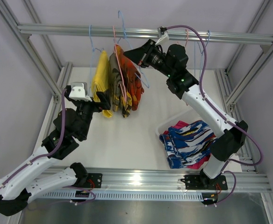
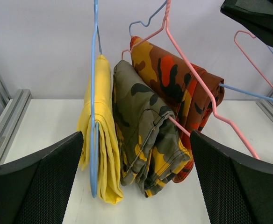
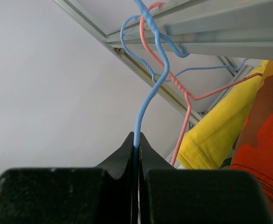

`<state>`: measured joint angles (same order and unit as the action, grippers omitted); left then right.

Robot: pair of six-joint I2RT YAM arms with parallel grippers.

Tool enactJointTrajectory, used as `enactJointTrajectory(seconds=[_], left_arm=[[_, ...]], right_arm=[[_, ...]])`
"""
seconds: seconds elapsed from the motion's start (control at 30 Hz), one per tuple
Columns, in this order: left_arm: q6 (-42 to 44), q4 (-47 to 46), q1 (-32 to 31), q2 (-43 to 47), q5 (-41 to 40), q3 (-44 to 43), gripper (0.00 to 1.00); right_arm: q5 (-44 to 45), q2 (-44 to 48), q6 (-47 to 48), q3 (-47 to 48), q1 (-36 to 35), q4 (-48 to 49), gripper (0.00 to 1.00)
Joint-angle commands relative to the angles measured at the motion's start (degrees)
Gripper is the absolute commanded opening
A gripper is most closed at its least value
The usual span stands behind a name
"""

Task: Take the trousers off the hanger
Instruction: Pick up the hanger from the clothesline.

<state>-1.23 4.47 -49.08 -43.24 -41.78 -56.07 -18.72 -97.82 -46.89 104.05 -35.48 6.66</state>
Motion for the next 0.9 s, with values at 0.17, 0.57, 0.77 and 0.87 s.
enactJointTrajectory(seconds=[0.17, 0.57, 0.77, 0.87], left_arm=[[-1.0, 0.4, 0.7, -0.3, 0.8, -2.5, 1.0], [-1.7, 1.2, 0.7, -0.6, 1.4, -2.9, 0.99], [-2.2, 2.1, 0.7, -1.0, 1.9, -3.4, 1.0], [-2.2, 2.0, 0.7, -0.7, 2.4, -3.3, 1.0]], right_arm=[[5.3, 9.8, 4.6, 0.9, 1.4, 20.3, 0.0], [7.4, 21.5, 6.2, -19.0, 1.4, 24.5, 0.0], [9.2, 26.5, 9.2, -24.5, -0.8, 22.9, 0.0], [11.8, 29.5, 11.3, -26.6, -2.7, 21.6, 0.0]])
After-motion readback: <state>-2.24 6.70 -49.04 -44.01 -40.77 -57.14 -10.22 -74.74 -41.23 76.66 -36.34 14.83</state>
